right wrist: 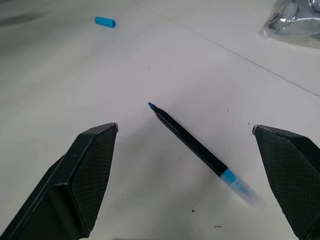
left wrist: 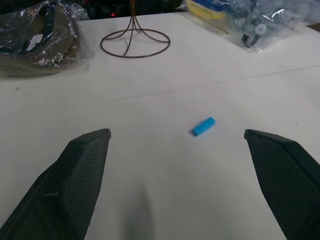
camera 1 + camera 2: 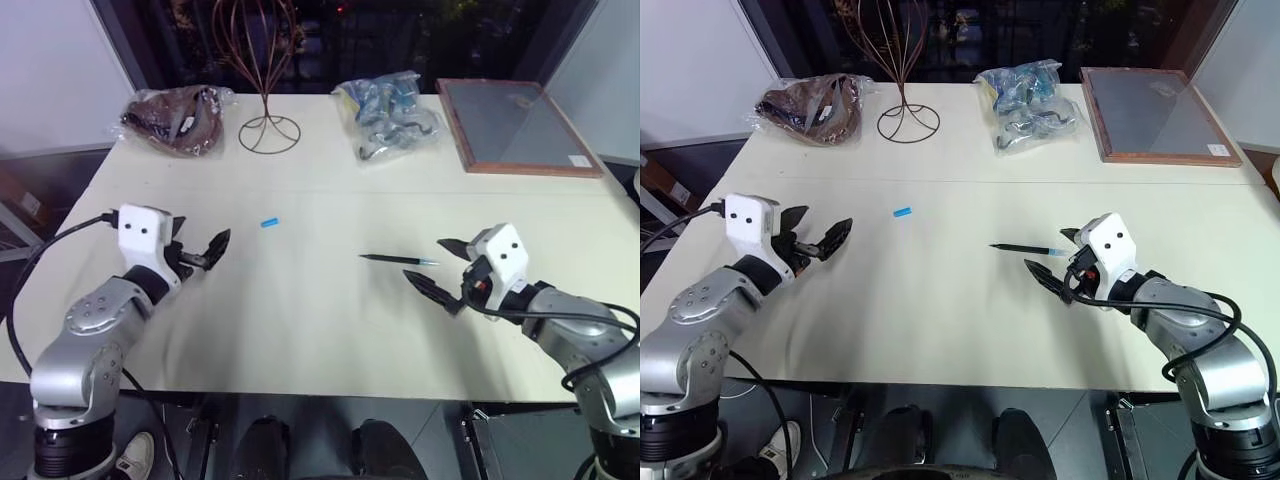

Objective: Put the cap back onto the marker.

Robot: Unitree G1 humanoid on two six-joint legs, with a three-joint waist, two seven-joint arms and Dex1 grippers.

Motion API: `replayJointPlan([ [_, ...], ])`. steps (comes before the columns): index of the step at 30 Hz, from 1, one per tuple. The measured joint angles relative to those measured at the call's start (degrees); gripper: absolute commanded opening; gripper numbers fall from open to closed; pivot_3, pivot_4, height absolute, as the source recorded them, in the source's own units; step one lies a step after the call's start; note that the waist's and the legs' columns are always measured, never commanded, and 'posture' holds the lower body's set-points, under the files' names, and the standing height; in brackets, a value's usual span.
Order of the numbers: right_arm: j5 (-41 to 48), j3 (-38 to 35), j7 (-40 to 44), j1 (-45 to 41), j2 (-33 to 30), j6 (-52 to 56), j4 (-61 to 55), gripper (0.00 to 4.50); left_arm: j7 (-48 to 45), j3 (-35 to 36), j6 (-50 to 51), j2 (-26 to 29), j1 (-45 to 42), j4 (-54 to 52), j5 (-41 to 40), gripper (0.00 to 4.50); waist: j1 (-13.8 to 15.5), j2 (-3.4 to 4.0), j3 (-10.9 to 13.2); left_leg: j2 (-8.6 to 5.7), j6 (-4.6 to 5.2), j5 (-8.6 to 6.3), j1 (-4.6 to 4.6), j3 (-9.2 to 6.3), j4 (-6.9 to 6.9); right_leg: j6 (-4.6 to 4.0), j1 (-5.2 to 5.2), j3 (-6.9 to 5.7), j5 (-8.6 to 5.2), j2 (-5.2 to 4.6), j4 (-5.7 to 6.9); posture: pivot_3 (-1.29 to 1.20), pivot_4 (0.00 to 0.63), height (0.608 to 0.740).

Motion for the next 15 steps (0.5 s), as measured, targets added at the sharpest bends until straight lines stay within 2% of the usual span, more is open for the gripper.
replayJointPlan([
  [15, -0.03, 0.19, 0.2, -0.6, -0.03, -0.77, -0.23, 4.5, 0.26, -0.42, -0.09, -1.06, -0.33, 0.05, 0.04, 4.48, 0.01, 0.0, 0.0, 0.0, 0.0, 0.0, 0.0, 0.0, 0.0, 0.0, 0.0, 0.0, 0.0, 0.0, 0.0, 0.0, 0.15, 0.74],
])
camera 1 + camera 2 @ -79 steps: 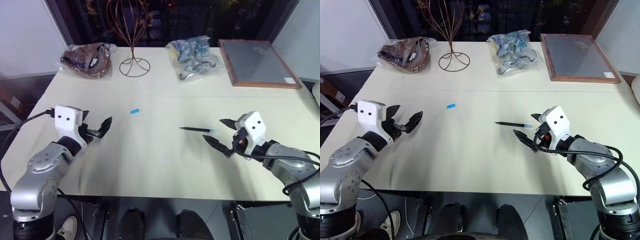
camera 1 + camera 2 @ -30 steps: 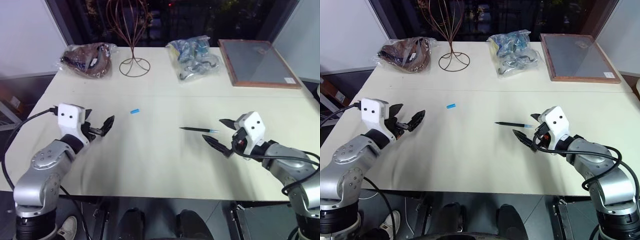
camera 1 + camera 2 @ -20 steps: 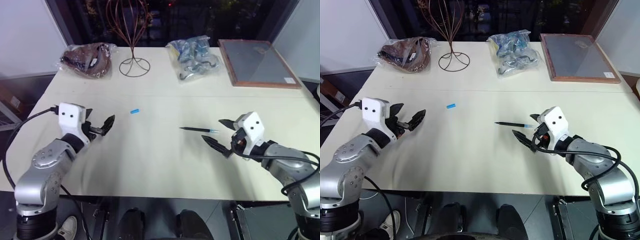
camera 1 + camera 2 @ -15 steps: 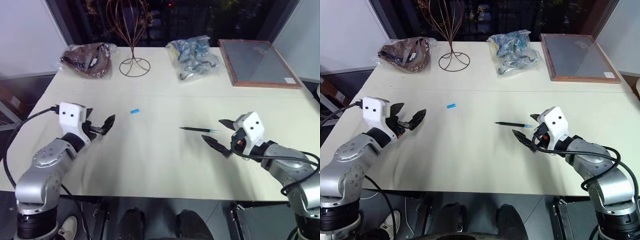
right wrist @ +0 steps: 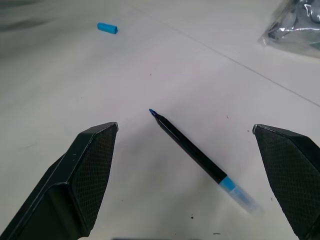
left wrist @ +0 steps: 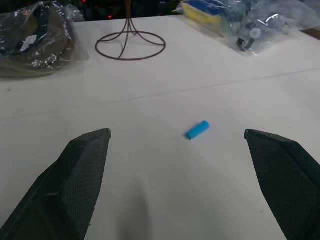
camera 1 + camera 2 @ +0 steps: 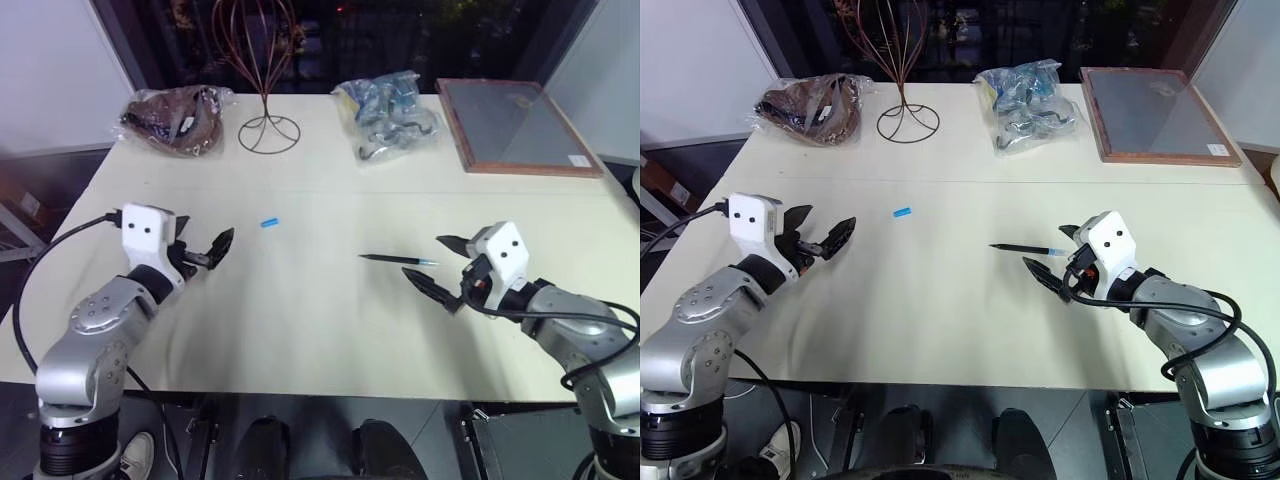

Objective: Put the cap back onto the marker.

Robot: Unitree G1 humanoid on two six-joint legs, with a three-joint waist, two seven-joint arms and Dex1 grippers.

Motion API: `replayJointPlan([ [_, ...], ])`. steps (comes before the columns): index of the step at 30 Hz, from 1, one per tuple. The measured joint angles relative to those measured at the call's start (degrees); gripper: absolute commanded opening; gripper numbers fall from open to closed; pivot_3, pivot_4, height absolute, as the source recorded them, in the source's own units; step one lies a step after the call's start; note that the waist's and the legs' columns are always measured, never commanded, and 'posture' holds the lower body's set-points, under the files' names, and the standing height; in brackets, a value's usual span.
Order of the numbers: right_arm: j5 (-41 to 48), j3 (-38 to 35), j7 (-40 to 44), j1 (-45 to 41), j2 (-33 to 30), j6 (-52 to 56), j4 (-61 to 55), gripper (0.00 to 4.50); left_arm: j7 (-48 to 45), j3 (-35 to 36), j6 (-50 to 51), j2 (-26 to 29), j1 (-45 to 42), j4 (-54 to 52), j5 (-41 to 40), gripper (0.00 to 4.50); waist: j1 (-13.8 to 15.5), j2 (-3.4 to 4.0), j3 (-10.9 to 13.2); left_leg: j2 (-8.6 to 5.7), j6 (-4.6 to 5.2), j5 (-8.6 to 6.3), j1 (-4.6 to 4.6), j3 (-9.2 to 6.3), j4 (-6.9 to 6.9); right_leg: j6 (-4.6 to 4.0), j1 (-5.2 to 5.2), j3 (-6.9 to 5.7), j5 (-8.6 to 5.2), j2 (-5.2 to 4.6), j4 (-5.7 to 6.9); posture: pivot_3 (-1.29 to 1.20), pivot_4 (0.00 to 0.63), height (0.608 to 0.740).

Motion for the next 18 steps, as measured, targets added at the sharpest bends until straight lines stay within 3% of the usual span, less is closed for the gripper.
replayJointPlan([
  [11, -0.06, 0.42, 0.06, 0.01, 0.0, -0.04, 0.02, 4.5, -0.41, 0.0, 0.02, 0.07, -0.28, 0.41, -0.04, 4.48, 0.01, 0.0, 0.0, 0.0, 0.0, 0.0, 0.0, 0.0, 0.0, 0.0, 0.0, 0.0, 0.0, 0.0, 0.0, 0.0, 0.15, 0.74],
  [18, -1.1, 2.15, -0.3, -1.1, 0.12, -0.35, 0.36, 4.5, -7.3, -1.59, -2.24, 3.19, -4.83, 10.66, 0.3, 4.48, 0.05, 0.0, 0.0, -0.04, 0.0, 0.0, 0.01, 0.0, 0.0, 0.0, -0.01, -0.01, 0.0, 0.01, 0.0, 0.0, 0.15, 0.74],
])
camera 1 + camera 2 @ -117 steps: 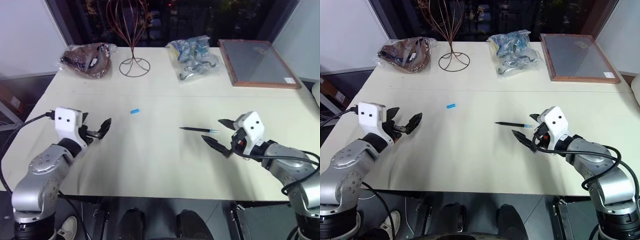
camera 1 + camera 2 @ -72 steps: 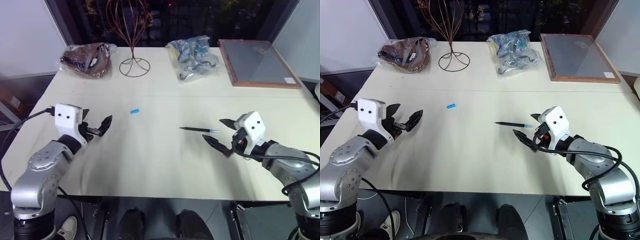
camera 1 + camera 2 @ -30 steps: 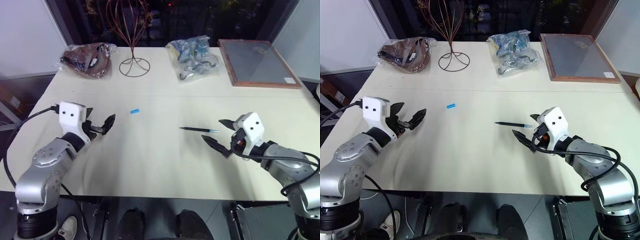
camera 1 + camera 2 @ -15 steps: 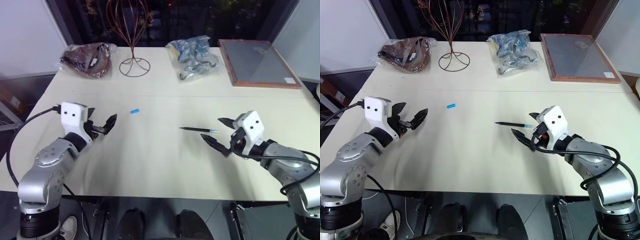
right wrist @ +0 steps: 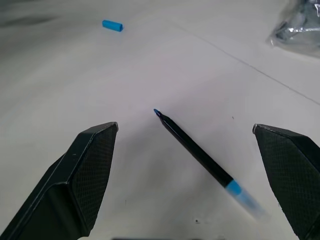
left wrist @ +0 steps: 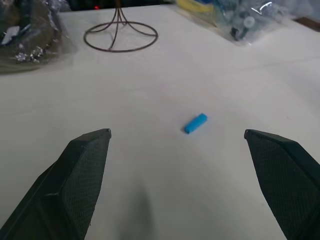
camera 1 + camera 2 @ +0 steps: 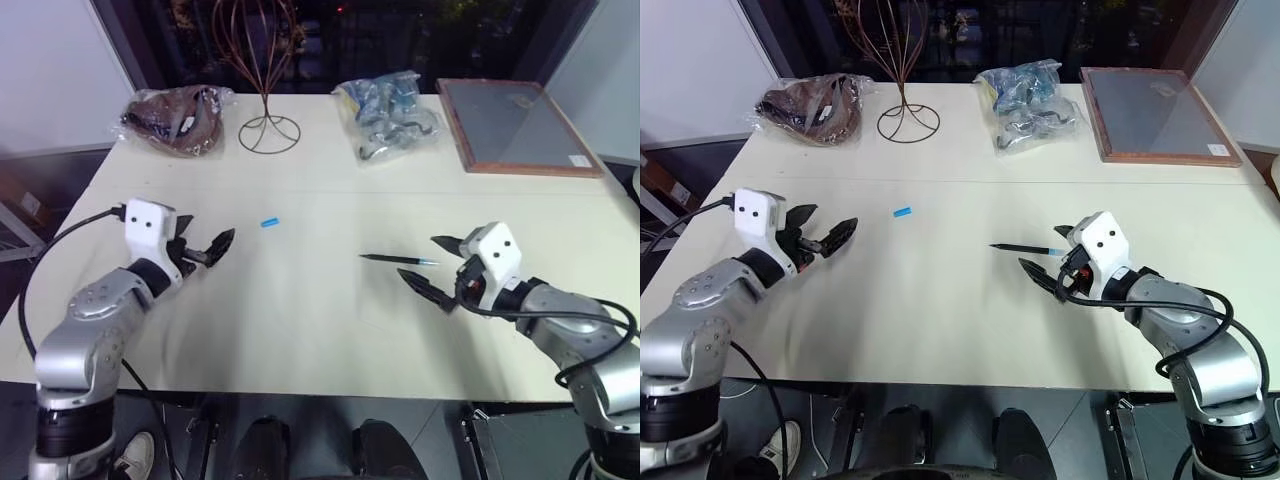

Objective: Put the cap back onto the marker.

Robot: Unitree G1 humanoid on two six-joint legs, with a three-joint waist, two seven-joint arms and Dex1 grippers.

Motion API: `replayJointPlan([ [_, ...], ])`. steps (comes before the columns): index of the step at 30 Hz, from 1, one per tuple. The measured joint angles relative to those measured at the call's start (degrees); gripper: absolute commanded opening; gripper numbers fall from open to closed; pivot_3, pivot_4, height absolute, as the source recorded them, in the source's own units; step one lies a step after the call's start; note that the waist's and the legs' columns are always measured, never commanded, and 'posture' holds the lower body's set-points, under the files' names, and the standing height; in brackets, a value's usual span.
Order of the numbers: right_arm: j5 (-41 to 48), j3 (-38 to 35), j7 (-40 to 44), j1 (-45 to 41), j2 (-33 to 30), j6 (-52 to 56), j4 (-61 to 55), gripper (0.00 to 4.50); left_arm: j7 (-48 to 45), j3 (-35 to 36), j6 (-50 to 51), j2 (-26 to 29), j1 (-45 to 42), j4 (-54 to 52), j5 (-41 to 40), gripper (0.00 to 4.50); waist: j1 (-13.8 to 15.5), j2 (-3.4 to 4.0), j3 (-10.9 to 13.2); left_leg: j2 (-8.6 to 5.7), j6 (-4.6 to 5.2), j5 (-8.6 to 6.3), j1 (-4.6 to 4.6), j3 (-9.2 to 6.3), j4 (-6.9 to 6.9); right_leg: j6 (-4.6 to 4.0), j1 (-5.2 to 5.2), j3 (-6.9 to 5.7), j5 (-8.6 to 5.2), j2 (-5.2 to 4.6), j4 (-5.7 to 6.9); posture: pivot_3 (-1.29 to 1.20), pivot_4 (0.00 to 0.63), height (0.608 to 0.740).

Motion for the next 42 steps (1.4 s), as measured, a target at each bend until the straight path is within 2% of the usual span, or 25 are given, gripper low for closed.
replayJointPlan([
  [11, -1.11, 1.24, -4.97, 1.09, 4.22, -0.11, -2.51, 4.5, -14.8, -9.5, -17.0, 1.01, -17.57, 35.58, 8.13, 4.48, -0.01, -0.09, 0.05, -0.15, 0.0, 0.0, -0.01, 0.0, 0.0, 0.0, -0.09, -0.07, 0.0, 0.04, 0.05, 0.0, 0.15, 0.74],
  [23, -1.62, 0.04, -11.65, 6.05, 6.96, 1.57, -8.72, 4.5, -28.01, -12.96, -39.87, -1.58, -34.11, 72.63, 16.5, 4.48, -0.25, -0.15, 0.09, -0.23, 0.0, 0.0, -0.02, 0.02, -0.02, 0.0, -0.15, -0.11, 0.0, 0.03, 0.08, 0.0, 0.15, 0.74],
  [32, -1.68, -1.17, -14.78, 8.97, 8.32, 2.16, -12.14, 4.5, -29.82, -14.72, -50.14, -4.32, -40.54, 86.64, 23.13, 4.48, -0.19, -0.17, 0.1, -0.26, 0.0, 0.0, -0.03, 0.0, -0.01, 0.0, -0.16, -0.13, 0.0, 0.01, 0.11, 0.0, 0.15, 0.74],
  [42, -2.01, -1.53, -16.82, 10.99, 8.96, 3.2, -14.62, 4.5, -26.17, -15.74, -52.87, -6.22, -43.51, 90.83, 28.47, 4.48, -0.3, -0.17, 0.1, -0.27, 0.0, 0.0, -0.03, 0.01, -0.01, 0.0, -0.2, -0.14, 0.0, 0.0, 0.18, 0.0, 0.15, 0.74],
])
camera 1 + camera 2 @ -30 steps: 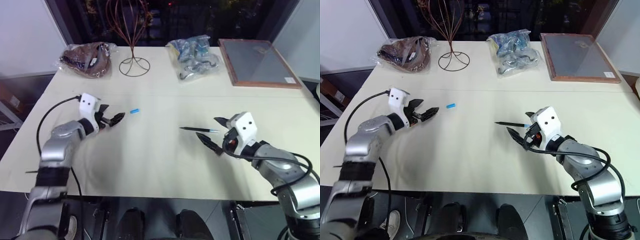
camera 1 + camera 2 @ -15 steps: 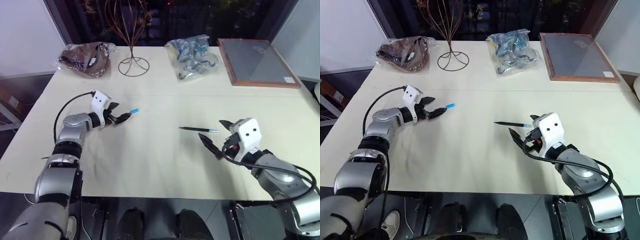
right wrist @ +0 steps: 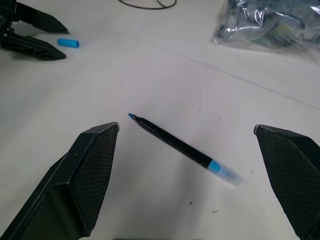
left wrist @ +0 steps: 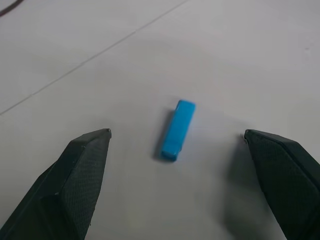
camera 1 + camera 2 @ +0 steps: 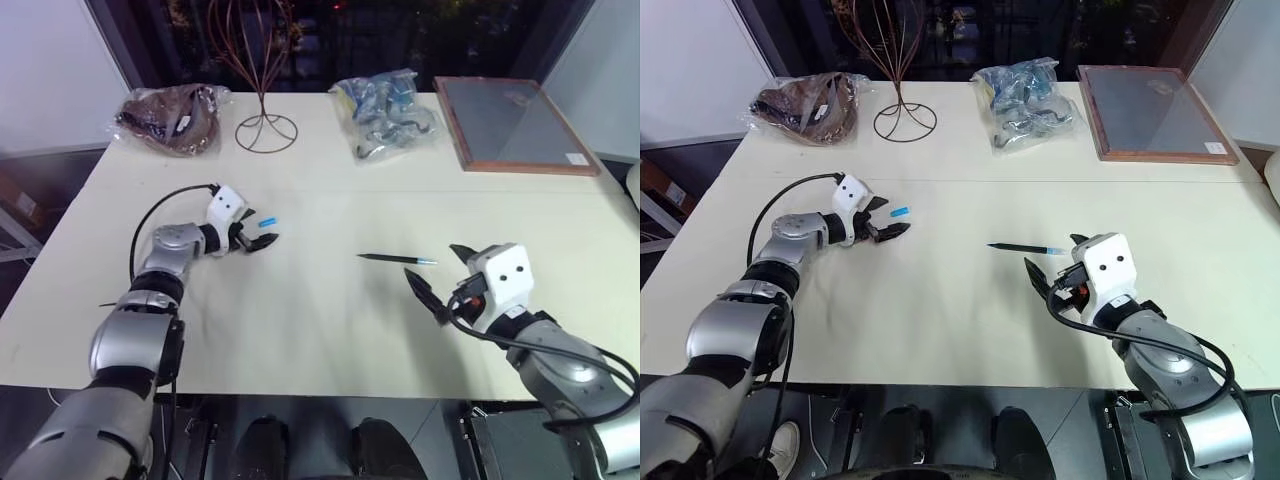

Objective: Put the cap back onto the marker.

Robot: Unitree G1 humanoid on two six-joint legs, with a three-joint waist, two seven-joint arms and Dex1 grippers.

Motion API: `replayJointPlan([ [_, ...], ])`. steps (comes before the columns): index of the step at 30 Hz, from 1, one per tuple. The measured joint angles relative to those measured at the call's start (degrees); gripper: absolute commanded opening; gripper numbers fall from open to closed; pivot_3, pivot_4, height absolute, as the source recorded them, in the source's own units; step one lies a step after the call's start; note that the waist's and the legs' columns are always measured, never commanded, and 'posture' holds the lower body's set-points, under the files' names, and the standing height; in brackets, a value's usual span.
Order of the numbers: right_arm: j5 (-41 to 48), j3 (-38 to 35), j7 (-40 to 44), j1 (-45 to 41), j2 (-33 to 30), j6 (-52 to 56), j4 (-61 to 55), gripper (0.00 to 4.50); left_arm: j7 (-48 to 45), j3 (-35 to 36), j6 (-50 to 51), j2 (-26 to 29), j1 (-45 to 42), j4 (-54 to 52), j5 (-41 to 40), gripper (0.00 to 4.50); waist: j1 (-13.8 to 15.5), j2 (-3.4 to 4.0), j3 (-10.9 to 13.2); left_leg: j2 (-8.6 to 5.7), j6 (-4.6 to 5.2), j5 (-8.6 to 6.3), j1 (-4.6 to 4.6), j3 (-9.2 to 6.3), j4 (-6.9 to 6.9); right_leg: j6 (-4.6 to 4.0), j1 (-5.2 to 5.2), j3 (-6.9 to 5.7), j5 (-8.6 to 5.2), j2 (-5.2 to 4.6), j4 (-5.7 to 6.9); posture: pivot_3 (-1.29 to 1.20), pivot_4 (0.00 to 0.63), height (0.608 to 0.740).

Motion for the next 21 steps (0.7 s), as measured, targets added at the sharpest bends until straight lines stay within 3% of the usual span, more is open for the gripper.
replayJointPlan([
  [16, 1.75, -2.15, 2.28, -0.62, -1.46, 2.92, -0.62, 4.5, 1.3, -0.11, -1.36, -0.41, -0.09, 0.04, 2.11, 4.48, 0.09, 0.0, 0.0, -0.01, 0.0, 0.0, 0.01, -0.02, 0.05, 0.0, 0.01, -0.01, 0.0, -0.01, 0.06, 0.0, 0.15, 0.74],
  [19, 2.21, -2.31, 2.66, -0.76, -2.15, 3.36, -0.62, 4.5, 0.82, -0.14, -1.11, -0.71, 0.04, 0.03, 2.13, 3.66, 0.09, 0.0, -0.01, -0.03, 0.0, 0.0, 0.01, -0.02, 0.05, 0.0, 0.01, -0.01, 0.0, -0.03, 0.08, 0.0, 0.15, 0.74],
  [21, 2.29, -2.61, 2.71, -0.89, -2.36, 3.46, -0.62, 4.5, 0.27, -0.15, -0.88, -1.45, 0.18, 0.02, 2.13, 2.73, 0.24, -0.01, -0.02, -0.05, 0.0, 0.0, 0.03, -0.04, 0.1, 0.0, 0.06, -0.02, 0.0, -0.03, 0.08, 0.0, 0.15, 0.74],
])
